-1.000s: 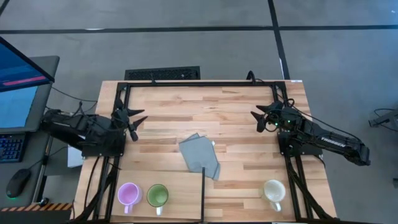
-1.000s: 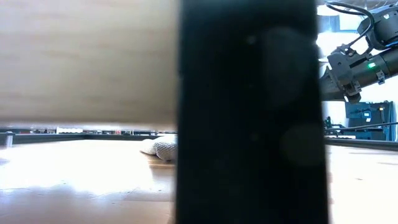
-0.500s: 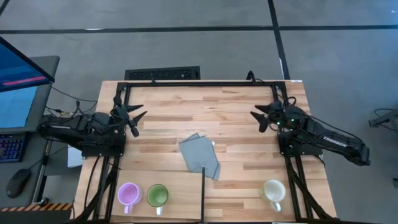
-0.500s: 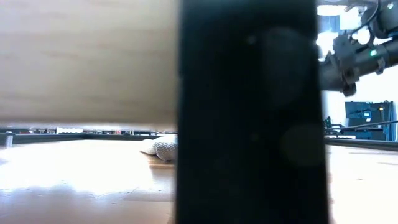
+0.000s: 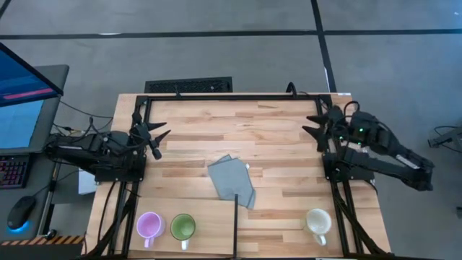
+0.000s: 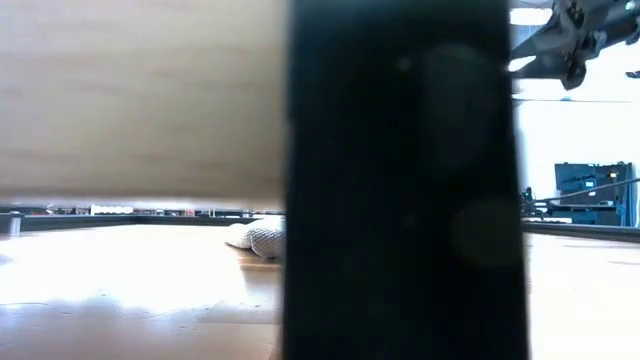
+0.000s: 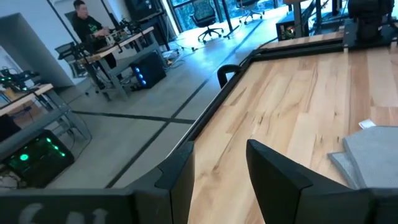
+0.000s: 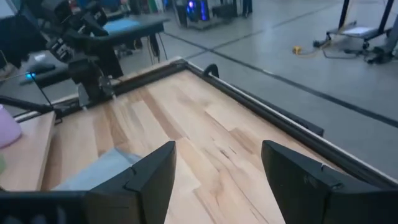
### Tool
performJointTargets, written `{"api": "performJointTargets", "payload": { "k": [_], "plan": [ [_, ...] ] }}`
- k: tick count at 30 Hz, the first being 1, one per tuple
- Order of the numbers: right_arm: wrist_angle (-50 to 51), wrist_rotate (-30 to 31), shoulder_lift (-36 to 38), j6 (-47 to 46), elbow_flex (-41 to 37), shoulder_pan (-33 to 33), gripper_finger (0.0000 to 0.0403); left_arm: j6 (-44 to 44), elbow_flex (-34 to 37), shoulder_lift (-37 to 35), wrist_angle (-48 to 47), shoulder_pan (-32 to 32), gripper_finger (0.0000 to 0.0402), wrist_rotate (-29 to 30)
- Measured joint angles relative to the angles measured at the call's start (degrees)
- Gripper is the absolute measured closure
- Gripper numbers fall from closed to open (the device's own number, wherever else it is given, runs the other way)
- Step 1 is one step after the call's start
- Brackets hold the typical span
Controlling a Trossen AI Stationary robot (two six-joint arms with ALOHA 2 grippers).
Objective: Stack small to large cups/mugs on shelf
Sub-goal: Put the white mug onto the shelf
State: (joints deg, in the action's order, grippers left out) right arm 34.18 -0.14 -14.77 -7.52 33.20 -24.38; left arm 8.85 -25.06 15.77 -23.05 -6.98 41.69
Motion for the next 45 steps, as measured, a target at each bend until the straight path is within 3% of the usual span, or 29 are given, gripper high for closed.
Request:
{"api": "performJointTargets", "payload": {
  "k": [15,20,25,38,45],
  "plan": [
    [30.45,0.04,-22.57,3.82,30.21,0.0,0.0143,0.21,0.0,0.0,0.07,0.0,0.0264,0.09],
    [34.44,-0.8,-26.81,4.52,33.83,0.01,0.0143,0.19,0.0,0.0,0.07,0.0,0.0264,0.09],
    [35.53,-8.09,-27.3,10.8,33.89,2.04,0.0143,0.19,0.0,0.0,0.07,0.0,0.0264,0.09],
    [41.95,-8.98,-29.04,10.79,33.92,23.13,0.0143,0.58,0.0,0.0,0.07,0.0,0.0264,0.11],
    [43.42,-8.85,-34.29,1.73,33.92,35.77,0.0143,0.58,0.0,0.0,0.04,0.0,0.0264,0.11]
  ]
}}
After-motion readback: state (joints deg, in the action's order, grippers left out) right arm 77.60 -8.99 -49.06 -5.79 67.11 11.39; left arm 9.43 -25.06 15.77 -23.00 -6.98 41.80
